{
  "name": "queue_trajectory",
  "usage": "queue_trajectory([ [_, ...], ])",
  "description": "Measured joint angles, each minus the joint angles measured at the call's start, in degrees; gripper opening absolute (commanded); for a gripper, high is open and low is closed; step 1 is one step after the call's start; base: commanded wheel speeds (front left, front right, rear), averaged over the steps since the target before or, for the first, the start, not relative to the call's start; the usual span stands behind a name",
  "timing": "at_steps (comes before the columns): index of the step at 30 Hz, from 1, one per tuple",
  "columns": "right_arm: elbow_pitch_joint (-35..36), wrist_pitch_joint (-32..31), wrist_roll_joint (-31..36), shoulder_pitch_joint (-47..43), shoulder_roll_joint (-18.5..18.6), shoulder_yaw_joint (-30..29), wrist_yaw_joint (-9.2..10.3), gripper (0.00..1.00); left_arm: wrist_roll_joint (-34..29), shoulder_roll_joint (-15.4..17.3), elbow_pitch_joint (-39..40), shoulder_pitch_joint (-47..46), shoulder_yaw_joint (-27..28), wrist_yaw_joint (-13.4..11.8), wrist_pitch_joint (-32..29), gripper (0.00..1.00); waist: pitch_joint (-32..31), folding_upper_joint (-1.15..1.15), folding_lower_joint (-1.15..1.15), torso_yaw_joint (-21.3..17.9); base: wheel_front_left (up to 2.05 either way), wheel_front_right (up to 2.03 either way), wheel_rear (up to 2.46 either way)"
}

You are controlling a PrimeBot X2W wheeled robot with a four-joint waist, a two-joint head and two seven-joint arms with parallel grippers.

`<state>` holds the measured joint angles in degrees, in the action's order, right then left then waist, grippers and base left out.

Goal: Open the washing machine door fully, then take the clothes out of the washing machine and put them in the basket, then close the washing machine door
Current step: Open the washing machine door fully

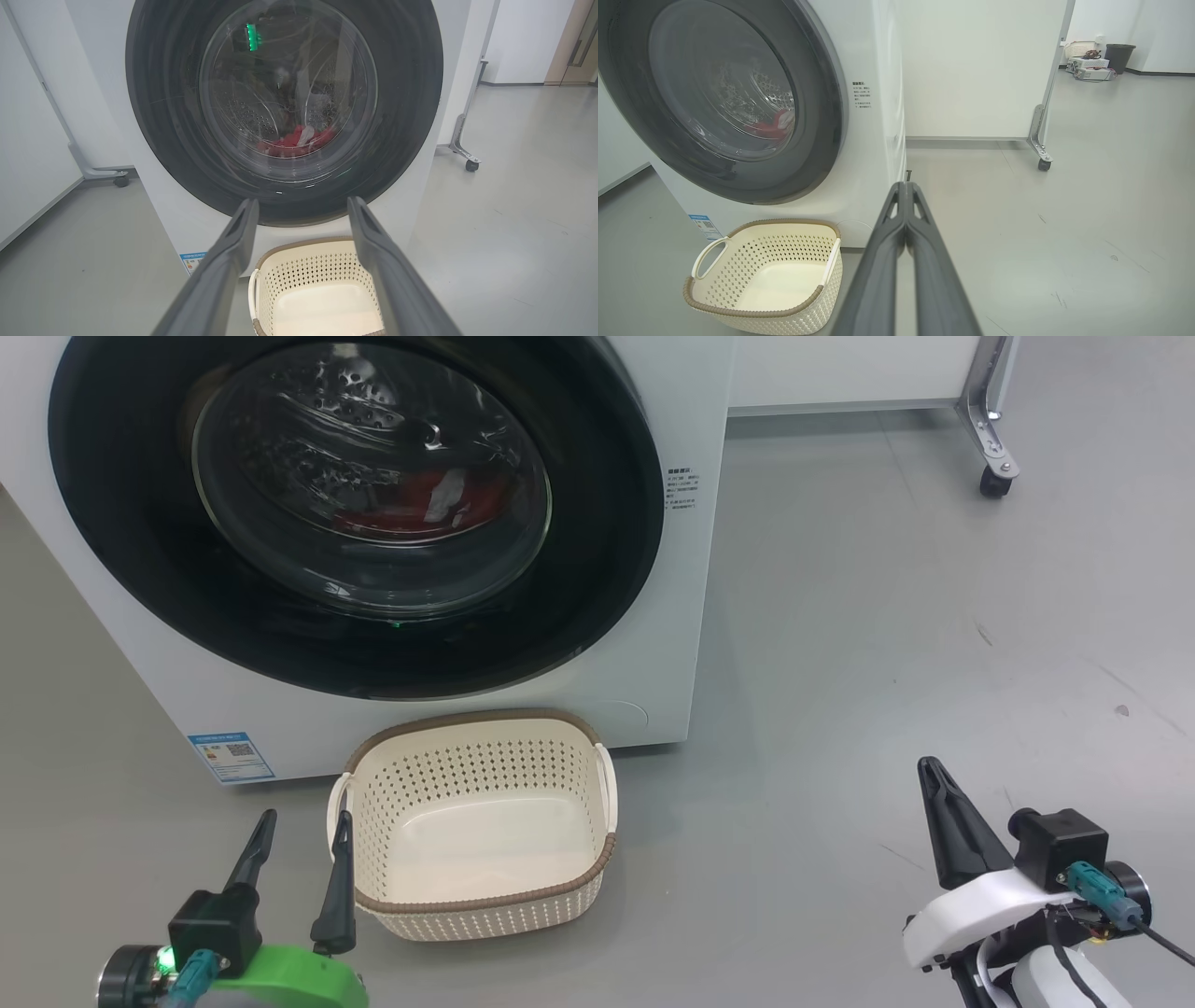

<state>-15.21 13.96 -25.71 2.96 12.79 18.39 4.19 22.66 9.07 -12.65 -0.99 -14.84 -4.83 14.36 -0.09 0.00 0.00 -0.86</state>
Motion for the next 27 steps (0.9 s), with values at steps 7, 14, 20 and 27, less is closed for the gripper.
queue_trajectory([
  [7,0.3,0.1,-4.4,-0.1,-1.4,-2.1,-0.87,0.00,-0.2,-0.1,0.2,0.0,-0.4,0.0,0.0,1.00,0.5,0.00,0.00,0.2,0.00,0.00,0.00],
  [14,1.2,-0.1,-12.9,-0.1,-4.0,-5.7,-3.88,0.00,-0.5,-0.4,0.6,-0.2,-0.5,0.0,0.0,1.00,1.8,0.00,0.00,0.6,0.00,0.00,0.00],
  [20,1.9,-2.2,-22.9,0.3,-6.8,-9.8,-7.12,0.00,-0.7,-0.6,1.3,-0.5,-0.5,0.0,0.0,1.00,3.5,0.00,0.00,1.0,0.00,0.00,0.00],
  [27,1.7,-7.8,-39.4,4.2,-9.7,-15.3,-9.16,0.00,-1.1,-1.0,2.3,-2.6,-0.8,0.0,0.0,1.00,6.0,0.00,0.00,1.6,0.00,0.00,0.00],
])
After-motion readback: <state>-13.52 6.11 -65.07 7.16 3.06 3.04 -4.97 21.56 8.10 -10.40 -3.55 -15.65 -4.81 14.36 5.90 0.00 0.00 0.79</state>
